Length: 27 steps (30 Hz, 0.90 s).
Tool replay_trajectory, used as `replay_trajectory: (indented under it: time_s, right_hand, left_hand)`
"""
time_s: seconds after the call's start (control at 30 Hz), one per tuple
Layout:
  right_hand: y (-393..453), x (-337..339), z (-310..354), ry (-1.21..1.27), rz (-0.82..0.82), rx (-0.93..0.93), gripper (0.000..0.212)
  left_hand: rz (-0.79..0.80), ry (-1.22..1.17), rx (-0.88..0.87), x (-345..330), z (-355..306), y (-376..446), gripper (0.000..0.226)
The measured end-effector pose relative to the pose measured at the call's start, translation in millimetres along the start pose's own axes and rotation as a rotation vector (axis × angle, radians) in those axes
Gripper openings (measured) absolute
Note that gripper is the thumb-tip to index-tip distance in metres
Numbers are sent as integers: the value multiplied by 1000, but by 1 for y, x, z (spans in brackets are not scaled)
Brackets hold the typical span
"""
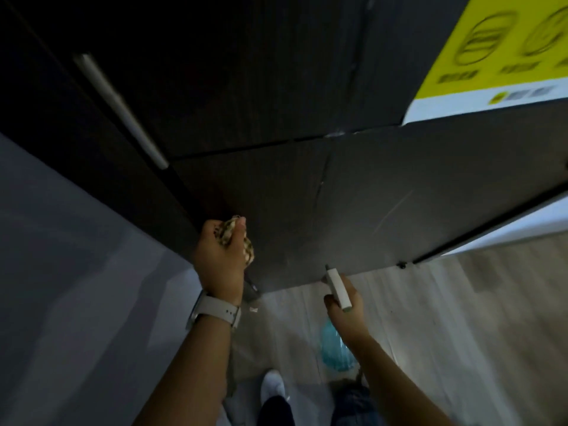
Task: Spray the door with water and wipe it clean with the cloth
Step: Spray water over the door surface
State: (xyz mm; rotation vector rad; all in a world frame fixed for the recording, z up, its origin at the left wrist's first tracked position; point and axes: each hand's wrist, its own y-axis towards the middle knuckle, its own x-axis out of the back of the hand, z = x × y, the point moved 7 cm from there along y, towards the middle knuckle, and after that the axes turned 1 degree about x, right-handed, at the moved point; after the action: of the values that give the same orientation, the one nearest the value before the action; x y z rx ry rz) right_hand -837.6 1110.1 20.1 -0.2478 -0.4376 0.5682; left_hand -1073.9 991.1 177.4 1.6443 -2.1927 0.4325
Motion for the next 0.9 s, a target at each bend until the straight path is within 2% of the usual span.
replay_trajectory:
  time_s: [0.2,0.33,0.43,0.53,0.63,0.77,0.9]
  right_hand:
    - [-20,107,82,83,-186,175,34]
    - [-8,153,121,-1,-195,283,44]
    - [11,171,139,-84,-177,354,36]
    - [24,181,146,-108,-193,417,33]
    - [34,186,147,-80,-232,416,30]
    - [43,187,140,11,-220,351,28]
    - [43,185,133,37,-167,332,34]
  left_hand:
    - [56,-39,74,-5,-32,-18,33]
    - [174,-73,72,-43,-66,-53,22]
    - [221,-65,22,-85,-91,-69,27]
    - [211,-42,-52,-119,-113,-74,30]
    - [186,-40,-56,-143,-117,-77,33]
    - [106,-76,-39,-156,-116,-76,41]
    - [15,-72,-59,-156,-118,-73,38]
